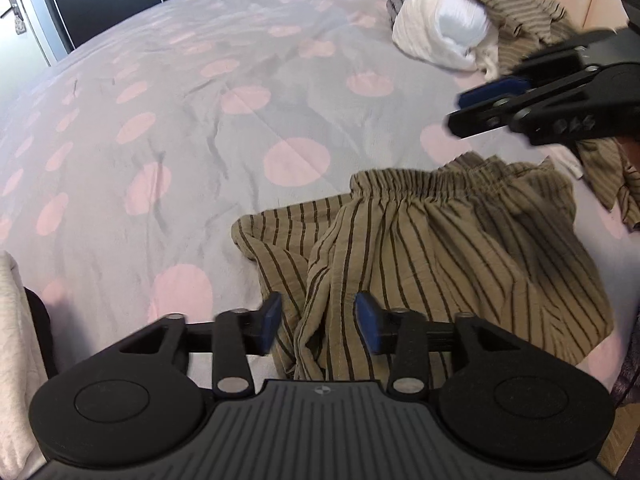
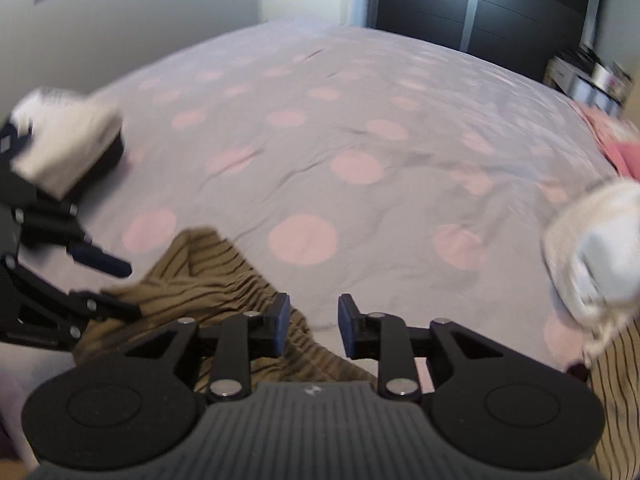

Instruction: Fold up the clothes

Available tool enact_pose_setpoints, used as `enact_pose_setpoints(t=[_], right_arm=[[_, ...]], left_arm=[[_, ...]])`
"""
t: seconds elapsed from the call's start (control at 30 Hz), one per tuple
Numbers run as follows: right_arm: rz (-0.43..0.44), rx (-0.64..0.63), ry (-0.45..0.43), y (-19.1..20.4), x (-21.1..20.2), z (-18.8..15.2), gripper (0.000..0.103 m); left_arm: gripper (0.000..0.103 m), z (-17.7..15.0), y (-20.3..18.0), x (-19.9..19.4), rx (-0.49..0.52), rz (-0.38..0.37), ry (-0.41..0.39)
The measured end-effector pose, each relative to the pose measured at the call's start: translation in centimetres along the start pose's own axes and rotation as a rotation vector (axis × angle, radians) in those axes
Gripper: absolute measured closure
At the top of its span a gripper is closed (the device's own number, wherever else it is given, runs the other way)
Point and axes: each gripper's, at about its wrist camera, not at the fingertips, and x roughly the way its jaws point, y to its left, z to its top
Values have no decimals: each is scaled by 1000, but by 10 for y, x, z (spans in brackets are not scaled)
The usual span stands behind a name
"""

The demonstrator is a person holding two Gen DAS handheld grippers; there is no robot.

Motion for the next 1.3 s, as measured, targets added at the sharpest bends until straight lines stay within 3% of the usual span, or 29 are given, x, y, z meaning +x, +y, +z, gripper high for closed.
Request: enact_pose_setpoints(t=[0.17,0.43,0.53,0.77,0.8,0.87,0.93,1.0,1.1,1.3], right_arm=[[10,151,18,-26,-31,-24,72],[99,326,152,-30,-52,-88,51],[164,320,212,-17,-54,-108,45],[239,200,341,20,-47,-137,36],[239,178,346,25,-45,-139,36],[232,128,353,32,-43,-142,39],[208,79,358,34,-41,-144,74],[193,62,369,31,-39,-145,92],[177,81,384,19,-39,-147,97],[157,136,372,2,-42,-150,98]], left_arm=[[60,-15,2,-19,14,-25,-29],[54,-55,-7,-31,60,-69,1],[54,-68,-11,-24,83,-42,32],[55,-71,-11,-6,73,-44,3],[63,-70,-12,-5,86,-50,2],[75,-68,-12,-5,91,-60,8],[87,-64,-10,-8,85,-70,19],[96,-60,-8,-10,78,-79,30],[98,-55,-5,-15,69,-93,46],[97,-56,1,-9,56,-110,84]])
